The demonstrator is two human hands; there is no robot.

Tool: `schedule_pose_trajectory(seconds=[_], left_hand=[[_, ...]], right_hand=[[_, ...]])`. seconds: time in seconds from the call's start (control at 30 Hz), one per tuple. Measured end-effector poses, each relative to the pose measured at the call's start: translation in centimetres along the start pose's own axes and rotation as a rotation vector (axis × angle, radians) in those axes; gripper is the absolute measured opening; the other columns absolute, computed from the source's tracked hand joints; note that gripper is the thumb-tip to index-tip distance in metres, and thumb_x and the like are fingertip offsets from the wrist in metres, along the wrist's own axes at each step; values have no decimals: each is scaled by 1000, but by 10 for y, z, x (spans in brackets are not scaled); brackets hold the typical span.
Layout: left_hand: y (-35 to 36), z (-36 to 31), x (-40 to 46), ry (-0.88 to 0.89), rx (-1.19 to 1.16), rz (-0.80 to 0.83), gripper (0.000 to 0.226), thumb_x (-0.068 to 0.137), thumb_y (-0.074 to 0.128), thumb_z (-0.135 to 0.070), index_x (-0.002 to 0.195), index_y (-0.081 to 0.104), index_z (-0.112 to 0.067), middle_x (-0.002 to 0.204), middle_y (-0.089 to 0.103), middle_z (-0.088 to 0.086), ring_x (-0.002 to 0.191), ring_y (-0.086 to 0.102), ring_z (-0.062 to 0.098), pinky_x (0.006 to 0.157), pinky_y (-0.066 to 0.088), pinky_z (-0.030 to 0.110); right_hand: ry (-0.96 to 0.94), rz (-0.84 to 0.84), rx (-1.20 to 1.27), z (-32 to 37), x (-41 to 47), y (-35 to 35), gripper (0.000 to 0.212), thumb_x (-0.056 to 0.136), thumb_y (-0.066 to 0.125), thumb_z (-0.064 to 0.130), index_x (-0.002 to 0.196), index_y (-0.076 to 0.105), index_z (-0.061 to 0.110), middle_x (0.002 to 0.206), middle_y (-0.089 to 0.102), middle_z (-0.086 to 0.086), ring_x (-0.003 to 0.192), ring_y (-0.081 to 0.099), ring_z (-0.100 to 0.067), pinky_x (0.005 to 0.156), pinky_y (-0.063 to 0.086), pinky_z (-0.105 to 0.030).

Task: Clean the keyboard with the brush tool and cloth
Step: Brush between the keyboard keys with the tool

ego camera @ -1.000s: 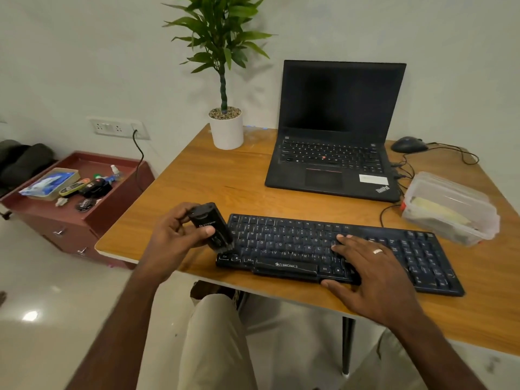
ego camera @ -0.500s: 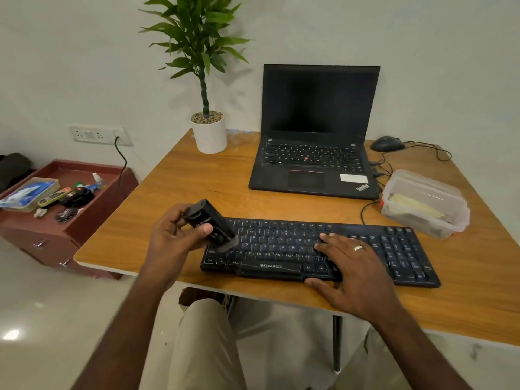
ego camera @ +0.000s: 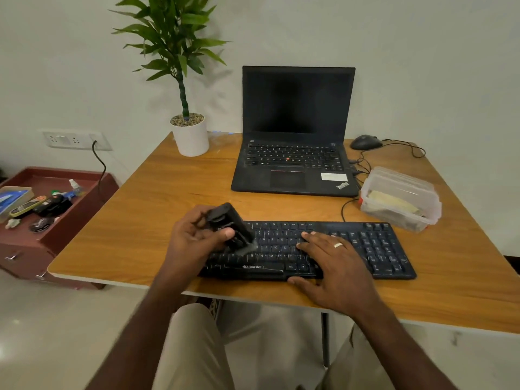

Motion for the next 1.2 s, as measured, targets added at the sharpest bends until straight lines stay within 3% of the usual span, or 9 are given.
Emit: schedule_pose_trajectory(seconds=[0.17, 0.3, 0.47, 0.67, 0.83, 0.93, 1.03, 1.13, 1.2], left_hand=[[-50, -6, -4, 49, 105, -84, 30, 81, 66, 15, 107, 60, 2, 93, 73, -4, 86, 75, 18, 71, 64, 36], [-30, 1, -6, 11, 103, 30, 34, 79, 67, 15, 111, 57, 7, 94, 72, -1, 86, 74, 21, 72, 63, 35], [19, 10, 4, -18, 64, 111, 31, 83, 72, 6, 110, 62, -7, 103, 71, 11, 92, 73, 28, 73, 63, 42], [26, 18, 4, -99, -240, -24, 23, 86, 68, -6, 107, 59, -14, 97, 71, 6, 90, 66, 25, 60, 54, 27], [-4, 2, 4, -54, -38, 29, 29, 84, 69, 1, 110, 58, -6, 101, 73, 5, 94, 73, 30, 71, 63, 35], [15, 1, 3, -66, 40, 146, 29, 85, 67, 9, 111, 57, 1, 94, 73, 0, 87, 74, 19, 71, 60, 30], [51, 6, 2, -42, 51, 250, 28, 87, 68, 8, 111, 56, 1, 102, 70, 10, 92, 74, 27, 73, 60, 31], [76, 12, 7, -13, 30, 223, 26, 87, 70, 4, 110, 58, -3, 108, 68, 15, 98, 73, 29, 77, 62, 38], [79, 16, 9, -68, -90, 135, 23, 88, 68, 3, 106, 58, -7, 104, 71, 10, 97, 73, 25, 70, 61, 31]], right_hand=[[6, 9, -14, -2, 1, 2, 75, 81, 49, 82, 129, 64, 26, 142, 58, 5, 130, 53, -17, 114, 36, -43], [9, 7, -21, -1, 0, 2, 75, 81, 49, 82, 129, 64, 26, 141, 59, 4, 130, 54, -18, 113, 36, -43], [14, 0, -32, -1, 0, 1, 74, 81, 50, 81, 128, 64, 26, 140, 60, 3, 129, 54, -17, 113, 34, -43], [11, -16, -18, -1, 0, 0, 72, 81, 52, 80, 128, 64, 26, 140, 60, 3, 129, 54, -18, 113, 33, -41], [11, -10, -8, -2, 0, 0, 73, 82, 49, 82, 128, 64, 26, 140, 59, 4, 129, 53, -17, 112, 36, -43], [14, -7, -12, -2, 0, 0, 73, 83, 48, 82, 128, 63, 27, 140, 59, 5, 130, 52, -16, 113, 35, -42], [12, -10, -14, -1, -1, 0, 73, 83, 48, 82, 129, 64, 27, 141, 59, 5, 130, 52, -16, 112, 34, -41], [16, -13, -9, -2, -1, -1, 74, 83, 50, 81, 129, 63, 25, 141, 59, 3, 130, 53, -18, 112, 35, -43], [17, -17, -5, -2, -1, -2, 73, 83, 51, 81, 129, 64, 25, 140, 60, 2, 129, 53, -19, 112, 36, -44]])
Point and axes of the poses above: each hand's wrist, its own x-axis towards the middle knuckle, its own y-axis out of the palm, z = x × y, the point moved 6 cm from there along x, towards the middle knuckle
